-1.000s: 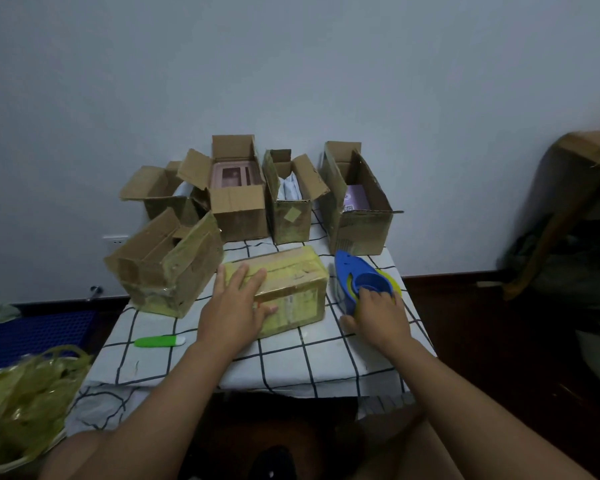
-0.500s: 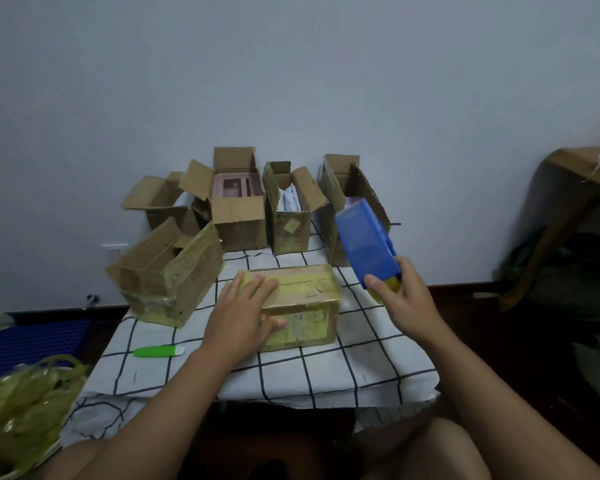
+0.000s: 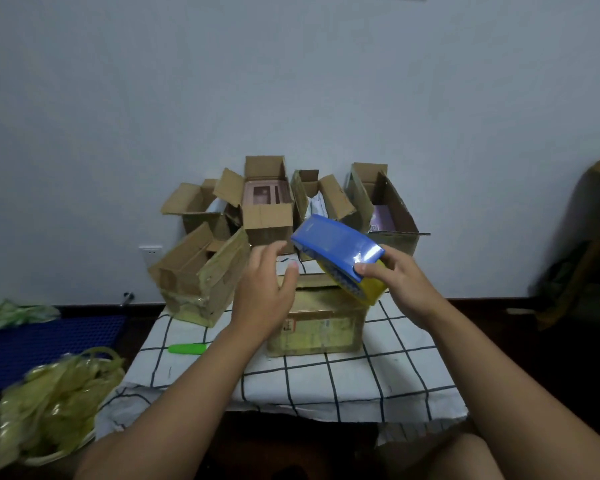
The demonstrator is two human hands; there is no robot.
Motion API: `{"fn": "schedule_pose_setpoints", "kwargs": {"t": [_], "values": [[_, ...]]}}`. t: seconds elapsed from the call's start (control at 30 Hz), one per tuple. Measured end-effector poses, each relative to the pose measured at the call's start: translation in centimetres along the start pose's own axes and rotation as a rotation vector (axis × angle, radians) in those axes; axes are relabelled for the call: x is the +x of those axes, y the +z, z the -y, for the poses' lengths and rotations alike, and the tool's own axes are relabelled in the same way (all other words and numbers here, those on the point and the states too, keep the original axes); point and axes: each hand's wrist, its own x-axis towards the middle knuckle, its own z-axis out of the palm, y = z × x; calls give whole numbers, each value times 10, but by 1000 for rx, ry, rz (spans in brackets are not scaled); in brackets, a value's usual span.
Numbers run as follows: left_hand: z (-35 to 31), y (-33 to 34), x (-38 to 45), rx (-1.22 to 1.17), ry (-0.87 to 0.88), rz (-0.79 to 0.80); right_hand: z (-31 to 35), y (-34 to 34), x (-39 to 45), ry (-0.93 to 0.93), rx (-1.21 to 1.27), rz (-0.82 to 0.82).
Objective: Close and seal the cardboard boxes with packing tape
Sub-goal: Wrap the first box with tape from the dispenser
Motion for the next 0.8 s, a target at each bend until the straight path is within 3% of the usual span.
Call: {"fn": "schedule_pose_setpoints", "kwargs": {"t": [0.1, 0.27, 0.53, 0.63, 0.8], "values": [[-30, 1, 16, 13, 126, -23, 2, 0, 1, 13, -20, 21], [-49, 18, 33, 34, 14, 196, -1, -3, 1, 22, -31, 38], [-50, 9, 38, -106, -41, 72, 1, -8, 2, 29, -35, 69], [-51, -3, 43, -166, -124, -6, 2, -8, 3, 40, -40, 60], [-46, -17, 51, -509, -359, -112, 0, -5, 11, 92, -3, -49]]}}
